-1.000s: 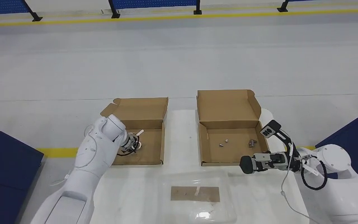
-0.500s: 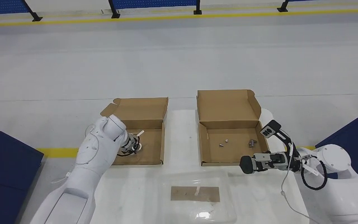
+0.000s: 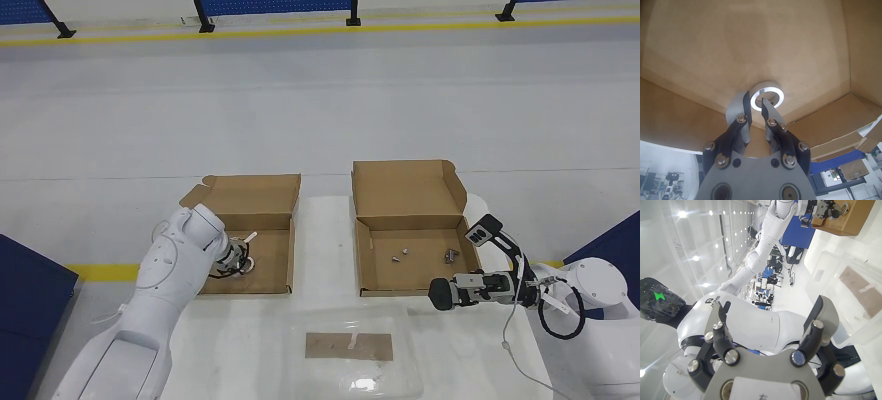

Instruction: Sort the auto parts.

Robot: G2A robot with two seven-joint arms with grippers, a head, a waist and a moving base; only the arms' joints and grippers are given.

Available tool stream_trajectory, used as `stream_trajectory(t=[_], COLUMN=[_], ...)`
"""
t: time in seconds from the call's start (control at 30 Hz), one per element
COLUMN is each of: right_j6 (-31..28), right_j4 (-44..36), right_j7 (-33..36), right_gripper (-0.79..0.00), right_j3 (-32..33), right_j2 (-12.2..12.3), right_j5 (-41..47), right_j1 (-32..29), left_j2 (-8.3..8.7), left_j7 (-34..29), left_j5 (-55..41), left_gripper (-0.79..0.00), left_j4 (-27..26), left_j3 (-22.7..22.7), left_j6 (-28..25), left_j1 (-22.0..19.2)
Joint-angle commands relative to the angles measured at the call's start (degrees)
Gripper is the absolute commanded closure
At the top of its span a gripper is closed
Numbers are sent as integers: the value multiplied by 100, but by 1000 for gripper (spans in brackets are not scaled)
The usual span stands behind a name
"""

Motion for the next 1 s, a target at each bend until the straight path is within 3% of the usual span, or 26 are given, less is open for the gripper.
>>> stream_trajectory(t=[0.0, 0.07, 0.1, 0.13, 0.2, 0.27, 0.33, 0.47, 0.77, 0.97], right_j6=[0, 0, 0, 0, 0, 0, 0, 0, 0, 0], right_j4=[0, 0, 0, 0, 0, 0, 0, 0, 0, 0], right_j7=[0, 0, 0, 0, 0, 0, 0, 0, 0, 0], right_gripper=[-785, -785, -785, -785, -785, -785, -785, -785, -785, -785], right_j3=[0, 0, 0, 0, 0, 0, 0, 0, 0, 0], right_j2=[0, 0, 0, 0, 0, 0, 0, 0, 0, 0], right_j5=[0, 0, 0, 0, 0, 0, 0, 0, 0, 0], right_j1=[0, 0, 0, 0, 0, 0, 0, 0, 0, 0], left_j2=[-5, -5, -5, -4, 6, 26, 54, 140, 404, 404], left_j7=[-4, -12, -4, -10, -19, -34, -86, -173, -425, -425], left_j5=[-10, -9, 1, 3, 14, 36, 42, 55, -57, -57], left_gripper=[-259, -403, -542, -570, -446, -419, -511, -785, -785, -785], left_j4=[35, 52, 48, 39, 12, -31, -114, -418, -1624, -1624], left_j3=[10, 18, 24, 28, 26, 16, -11, -106, -329, -329], left_j6=[-19, -27, -23, -12, 11, 29, 12, 1, -251, -251], left_j1=[-31, -55, -62, -64, -74, -76, -69, 13, 527, 527])
